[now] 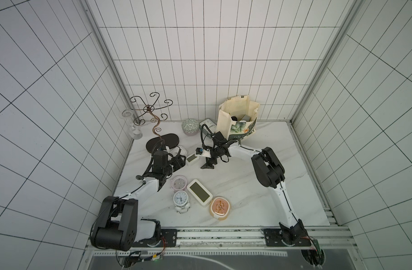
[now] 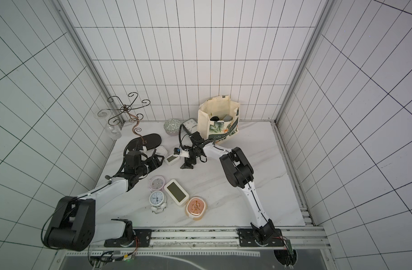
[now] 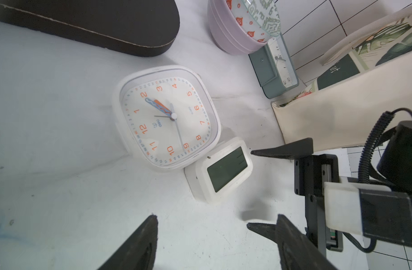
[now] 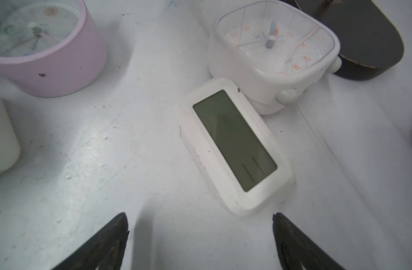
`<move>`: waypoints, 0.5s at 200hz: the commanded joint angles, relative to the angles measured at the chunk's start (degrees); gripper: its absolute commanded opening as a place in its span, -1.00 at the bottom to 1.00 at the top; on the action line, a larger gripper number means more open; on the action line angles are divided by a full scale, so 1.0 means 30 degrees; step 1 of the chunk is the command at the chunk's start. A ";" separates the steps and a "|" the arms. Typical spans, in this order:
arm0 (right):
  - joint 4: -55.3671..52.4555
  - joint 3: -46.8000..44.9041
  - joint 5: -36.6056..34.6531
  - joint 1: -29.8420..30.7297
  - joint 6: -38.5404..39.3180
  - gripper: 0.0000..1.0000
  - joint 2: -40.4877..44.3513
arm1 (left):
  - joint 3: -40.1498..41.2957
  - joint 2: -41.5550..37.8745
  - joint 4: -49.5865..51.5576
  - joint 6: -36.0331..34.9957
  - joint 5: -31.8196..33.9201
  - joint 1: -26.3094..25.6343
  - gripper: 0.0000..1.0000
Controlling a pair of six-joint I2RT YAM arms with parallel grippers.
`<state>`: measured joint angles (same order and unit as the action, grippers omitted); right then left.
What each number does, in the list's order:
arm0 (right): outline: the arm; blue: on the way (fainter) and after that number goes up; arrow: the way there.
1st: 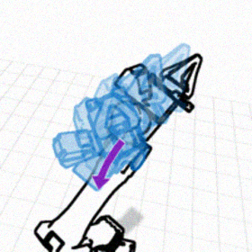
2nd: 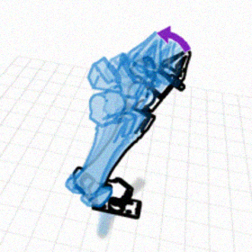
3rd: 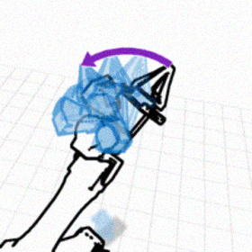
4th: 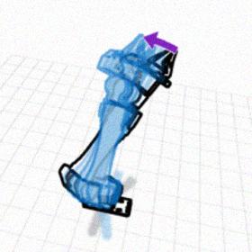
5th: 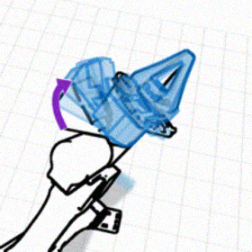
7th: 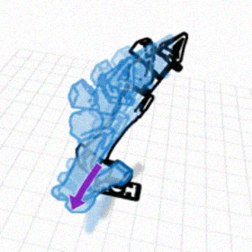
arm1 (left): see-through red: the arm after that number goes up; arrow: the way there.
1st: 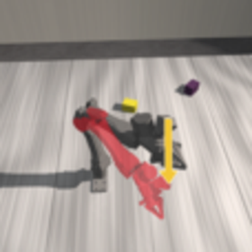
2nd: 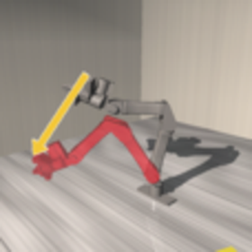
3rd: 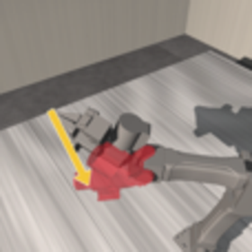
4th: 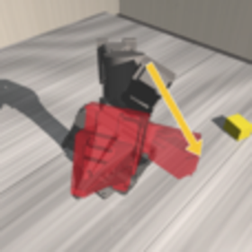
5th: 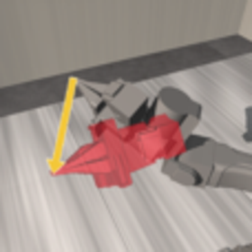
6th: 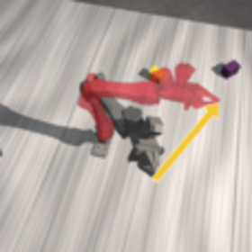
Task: Put the alarm clock into the canvas bag
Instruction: Pick up the alarm from the center of the board.
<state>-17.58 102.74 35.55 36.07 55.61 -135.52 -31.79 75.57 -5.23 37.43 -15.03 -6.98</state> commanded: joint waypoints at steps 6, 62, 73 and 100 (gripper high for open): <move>-0.1346 0.3094 0.0998 0.0190 0.1582 0.99 -0.0958 | 0.0156 0.0291 0.0075 -0.0303 0.0265 0.0109 0.55; -0.2532 0.7386 0.1630 0.0484 0.0378 0.99 -0.3595 | 0.0109 0.0280 0.0075 -0.0404 0.0077 0.0101 0.55; -0.3084 0.8066 0.1869 0.0594 0.0626 0.99 -0.4015 | 0.0109 0.0218 0.0075 -0.0428 0.0109 0.0102 0.55; -0.3746 0.8322 0.2183 0.0777 0.1066 0.96 -0.4405 | 0.0109 0.0093 0.0192 -0.0523 0.0193 0.0102 0.55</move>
<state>-23.57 122.41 38.63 37.36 56.69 -146.93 -31.79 76.05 -4.93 36.56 -14.98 -6.96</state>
